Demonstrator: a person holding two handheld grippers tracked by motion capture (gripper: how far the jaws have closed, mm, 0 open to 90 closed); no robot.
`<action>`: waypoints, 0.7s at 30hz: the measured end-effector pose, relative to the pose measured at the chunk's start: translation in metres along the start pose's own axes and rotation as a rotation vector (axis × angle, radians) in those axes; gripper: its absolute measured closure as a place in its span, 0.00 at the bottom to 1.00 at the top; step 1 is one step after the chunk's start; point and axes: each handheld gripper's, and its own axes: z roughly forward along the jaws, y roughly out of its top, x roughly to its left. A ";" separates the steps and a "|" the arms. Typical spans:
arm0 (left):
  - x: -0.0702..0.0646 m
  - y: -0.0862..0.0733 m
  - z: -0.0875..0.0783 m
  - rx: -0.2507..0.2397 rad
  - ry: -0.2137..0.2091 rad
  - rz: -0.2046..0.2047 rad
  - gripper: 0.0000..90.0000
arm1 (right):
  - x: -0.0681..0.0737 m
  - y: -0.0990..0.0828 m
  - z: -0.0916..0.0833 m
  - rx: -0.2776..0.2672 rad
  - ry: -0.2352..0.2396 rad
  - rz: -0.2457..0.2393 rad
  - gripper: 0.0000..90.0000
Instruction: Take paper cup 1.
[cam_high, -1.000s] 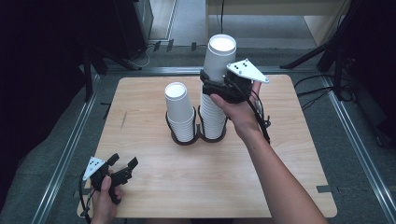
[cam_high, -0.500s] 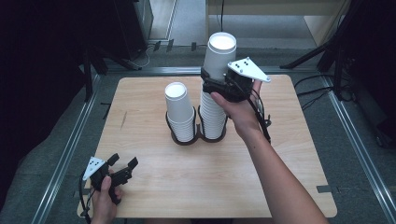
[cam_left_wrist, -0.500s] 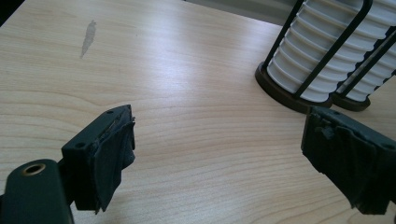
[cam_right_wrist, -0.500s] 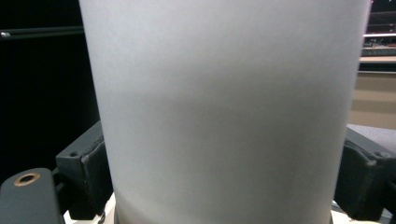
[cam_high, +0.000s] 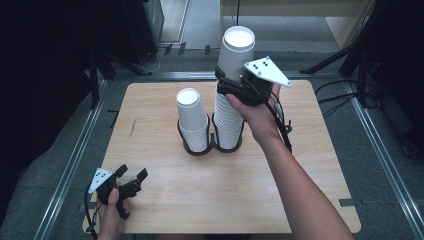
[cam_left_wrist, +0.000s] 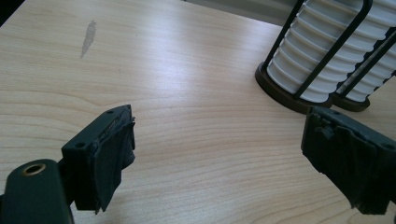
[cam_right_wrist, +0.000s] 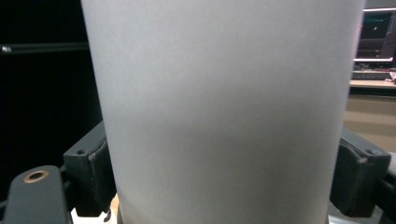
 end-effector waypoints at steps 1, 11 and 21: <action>0.000 0.000 0.000 0.000 0.000 -0.001 0.11 | 0.001 0.002 0.000 -0.020 -0.002 -0.002 0.15; 0.000 0.000 0.000 0.001 0.001 -0.001 0.11 | 0.003 0.014 0.000 -0.036 -0.009 0.011 0.15; 0.000 0.000 0.000 0.000 0.002 0.003 0.11 | 0.004 0.027 -0.004 -0.090 -0.003 -0.018 0.15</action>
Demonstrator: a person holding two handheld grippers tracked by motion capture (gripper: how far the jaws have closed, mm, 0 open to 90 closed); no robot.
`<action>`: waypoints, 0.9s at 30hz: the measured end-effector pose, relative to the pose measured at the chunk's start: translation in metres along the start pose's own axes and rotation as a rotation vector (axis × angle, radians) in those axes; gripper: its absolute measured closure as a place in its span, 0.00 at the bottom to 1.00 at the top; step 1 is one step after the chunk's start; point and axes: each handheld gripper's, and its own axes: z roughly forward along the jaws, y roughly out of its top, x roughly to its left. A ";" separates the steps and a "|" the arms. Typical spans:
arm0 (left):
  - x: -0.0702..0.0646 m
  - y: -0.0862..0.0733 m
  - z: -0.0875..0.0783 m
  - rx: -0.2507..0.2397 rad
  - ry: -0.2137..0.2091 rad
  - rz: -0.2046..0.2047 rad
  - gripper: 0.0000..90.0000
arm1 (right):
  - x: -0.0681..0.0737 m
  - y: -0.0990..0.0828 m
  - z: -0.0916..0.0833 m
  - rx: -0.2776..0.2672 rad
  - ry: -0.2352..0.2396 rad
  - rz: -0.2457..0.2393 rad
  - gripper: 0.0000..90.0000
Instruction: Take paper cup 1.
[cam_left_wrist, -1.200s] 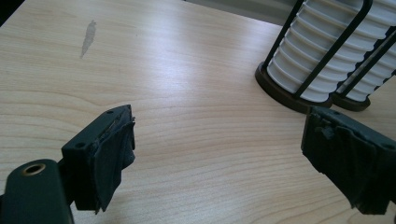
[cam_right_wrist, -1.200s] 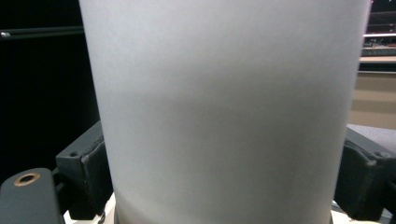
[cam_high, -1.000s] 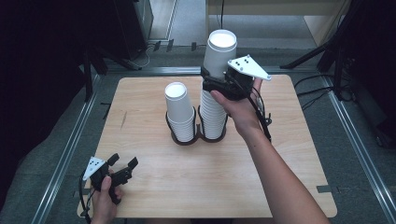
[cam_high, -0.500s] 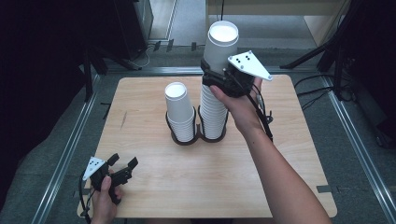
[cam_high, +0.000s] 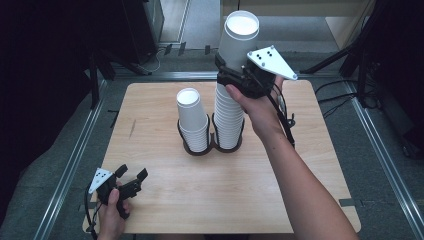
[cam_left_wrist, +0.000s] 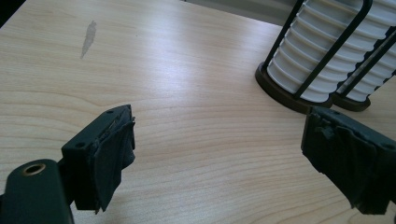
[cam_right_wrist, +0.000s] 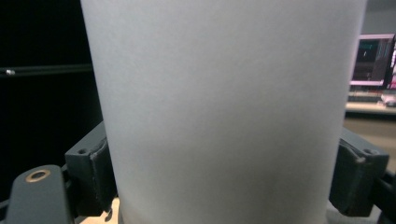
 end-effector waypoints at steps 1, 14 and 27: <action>0.000 0.000 0.000 0.000 0.000 -0.001 0.11 | 0.000 0.002 -0.001 -0.011 0.003 0.002 0.15; 0.000 0.000 0.000 -0.004 0.008 0.000 0.15 | -0.005 0.018 -0.012 -0.089 0.019 0.021 0.15; 0.000 0.000 0.000 -0.005 0.002 0.000 0.15 | -0.015 0.028 -0.026 -0.108 -0.002 0.019 0.15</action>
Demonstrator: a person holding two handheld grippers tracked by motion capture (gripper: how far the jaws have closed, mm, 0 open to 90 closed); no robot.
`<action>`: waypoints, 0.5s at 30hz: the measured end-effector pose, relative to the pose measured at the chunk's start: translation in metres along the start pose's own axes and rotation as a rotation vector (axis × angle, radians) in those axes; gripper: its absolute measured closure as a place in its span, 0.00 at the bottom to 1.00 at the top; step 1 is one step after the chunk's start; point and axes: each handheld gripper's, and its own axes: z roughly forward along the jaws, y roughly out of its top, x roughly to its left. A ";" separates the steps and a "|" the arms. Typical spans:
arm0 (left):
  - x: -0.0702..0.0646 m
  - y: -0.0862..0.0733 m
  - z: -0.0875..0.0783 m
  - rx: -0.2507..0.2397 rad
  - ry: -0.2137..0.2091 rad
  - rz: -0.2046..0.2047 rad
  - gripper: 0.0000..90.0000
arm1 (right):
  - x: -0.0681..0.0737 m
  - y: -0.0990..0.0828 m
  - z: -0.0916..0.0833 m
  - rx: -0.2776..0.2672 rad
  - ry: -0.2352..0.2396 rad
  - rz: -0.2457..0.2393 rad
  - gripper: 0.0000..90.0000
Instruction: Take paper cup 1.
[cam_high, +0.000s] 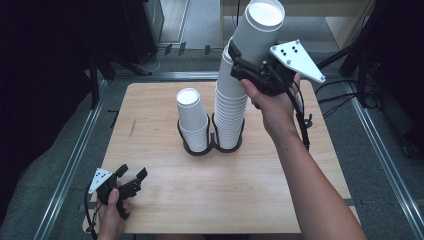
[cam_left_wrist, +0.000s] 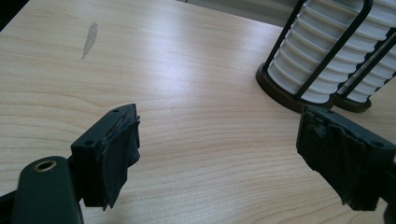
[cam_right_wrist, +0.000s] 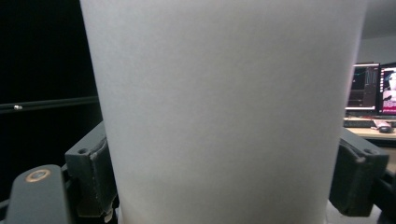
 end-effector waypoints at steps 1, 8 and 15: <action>0.000 0.000 0.000 0.000 0.000 0.000 0.15 | -0.003 0.002 -0.003 -0.002 -0.004 -0.004 0.15; 0.000 0.000 0.000 -0.001 0.002 -0.001 0.15 | -0.011 0.008 -0.013 -0.016 -0.017 -0.009 0.15; 0.000 0.000 0.000 -0.003 0.005 0.001 0.15 | -0.023 0.005 -0.025 -0.018 -0.044 -0.017 0.15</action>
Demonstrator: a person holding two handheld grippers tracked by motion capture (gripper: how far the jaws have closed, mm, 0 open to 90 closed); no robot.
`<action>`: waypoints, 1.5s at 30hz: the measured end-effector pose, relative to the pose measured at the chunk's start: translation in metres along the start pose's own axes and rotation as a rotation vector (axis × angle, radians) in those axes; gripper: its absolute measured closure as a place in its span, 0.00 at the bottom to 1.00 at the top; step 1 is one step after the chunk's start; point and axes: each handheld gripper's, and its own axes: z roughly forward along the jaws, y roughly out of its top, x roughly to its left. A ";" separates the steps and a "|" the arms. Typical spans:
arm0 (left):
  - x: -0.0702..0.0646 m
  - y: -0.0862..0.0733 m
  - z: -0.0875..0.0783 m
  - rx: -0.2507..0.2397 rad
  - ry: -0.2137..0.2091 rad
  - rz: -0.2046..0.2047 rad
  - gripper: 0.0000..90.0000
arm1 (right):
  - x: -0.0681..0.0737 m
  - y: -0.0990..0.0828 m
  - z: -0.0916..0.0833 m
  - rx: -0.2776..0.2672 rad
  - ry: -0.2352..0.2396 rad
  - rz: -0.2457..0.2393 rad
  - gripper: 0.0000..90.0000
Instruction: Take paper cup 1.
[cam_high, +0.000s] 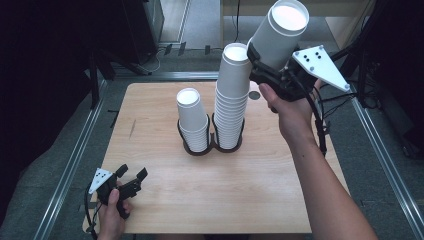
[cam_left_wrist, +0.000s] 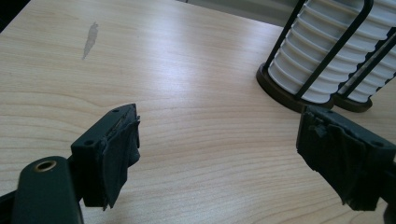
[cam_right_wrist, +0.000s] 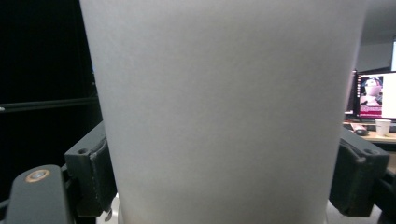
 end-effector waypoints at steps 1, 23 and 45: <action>0.000 0.000 0.000 -0.001 0.001 -0.001 0.15 | -0.002 -0.002 -0.002 0.003 -0.004 -0.001 0.15; 0.000 -0.001 -0.001 -0.025 0.006 -0.002 0.15 | -0.021 -0.035 -0.040 0.105 -0.032 -0.022 0.15; -0.025 0.006 -0.003 -0.026 0.030 0.129 0.14 | -0.036 -0.113 -0.092 0.144 -0.042 -0.017 0.16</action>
